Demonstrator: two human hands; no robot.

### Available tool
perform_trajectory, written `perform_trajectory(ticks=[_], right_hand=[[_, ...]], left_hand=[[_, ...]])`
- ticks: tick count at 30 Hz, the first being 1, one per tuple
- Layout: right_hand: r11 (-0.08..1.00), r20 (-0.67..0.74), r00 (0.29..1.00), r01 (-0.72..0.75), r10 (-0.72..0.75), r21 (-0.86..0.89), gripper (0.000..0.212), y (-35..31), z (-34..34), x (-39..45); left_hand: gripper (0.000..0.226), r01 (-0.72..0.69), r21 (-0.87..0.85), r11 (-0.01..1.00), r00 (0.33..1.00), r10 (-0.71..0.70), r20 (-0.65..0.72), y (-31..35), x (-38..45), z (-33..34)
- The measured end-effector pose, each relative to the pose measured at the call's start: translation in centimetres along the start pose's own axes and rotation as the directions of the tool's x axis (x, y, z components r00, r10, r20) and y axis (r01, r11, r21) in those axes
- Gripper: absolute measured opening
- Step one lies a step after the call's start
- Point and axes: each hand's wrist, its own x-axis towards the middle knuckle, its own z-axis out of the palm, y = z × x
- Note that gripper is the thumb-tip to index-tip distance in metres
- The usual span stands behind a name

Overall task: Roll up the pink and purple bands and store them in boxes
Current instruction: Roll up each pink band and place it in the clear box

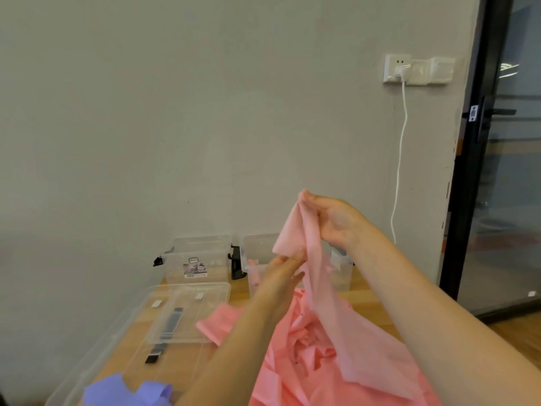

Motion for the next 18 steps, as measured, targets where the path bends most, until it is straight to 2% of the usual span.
perform_trajectory(ticks=[3, 6, 9, 12, 13, 14, 16, 18], right_hand=[[0.998, -0.062, 0.997, 0.047, -0.05, -0.051, 0.017, -0.6, -0.2, 0.5], [0.989, -0.144, 0.985, 0.081, -0.098, -0.12, 0.022, -2.2, -1.0, 1.5], [0.989, -0.185, 0.976, 0.098, -0.118, -0.113, 0.025, -3.9, -0.5, 3.2], [0.997, -0.155, 0.986, 0.062, -0.067, -0.037, 0.013, -5.3, 0.5, 4.0], [0.997, -0.13, 0.991, 0.024, -0.034, -0.078, 0.019, -5.6, 0.6, 3.8], [0.987, -0.094, 0.996, -0.027, 0.012, -0.161, 0.034, -5.7, 0.6, 3.6], [0.927, -0.021, 0.995, -0.103, 0.102, -0.361, 0.053, -5.3, 0.8, 3.1], [0.886, 0.0, 0.994, -0.098, 0.11, -0.453, 0.036, -4.9, 1.4, 2.8]], left_hand=[[0.02, -0.123, -0.057, 0.991, 0.986, 0.115, -0.125, 1.2, 0.9, 0.5], [0.02, -0.198, -0.187, 0.962, 0.968, 0.162, -0.192, 4.8, 2.2, 0.5], [0.022, -0.231, -0.086, 0.969, 0.969, 0.221, -0.106, 9.1, 3.6, 1.3], [0.022, -0.238, -0.04, 0.97, 0.969, 0.24, 0.06, 12.2, 4.7, 2.3], [0.025, -0.237, -0.011, 0.971, 0.967, 0.237, 0.098, 12.7, 5.2, 2.1], [0.036, -0.232, 0.059, 0.971, 0.966, 0.223, 0.131, 13.1, 5.5, 1.9], [0.066, -0.209, 0.285, 0.935, 0.969, 0.16, 0.187, 13.5, 6.0, 1.6], [0.077, -0.215, 0.452, 0.866, 0.97, 0.136, 0.201, 14.2, 6.4, 1.9]])
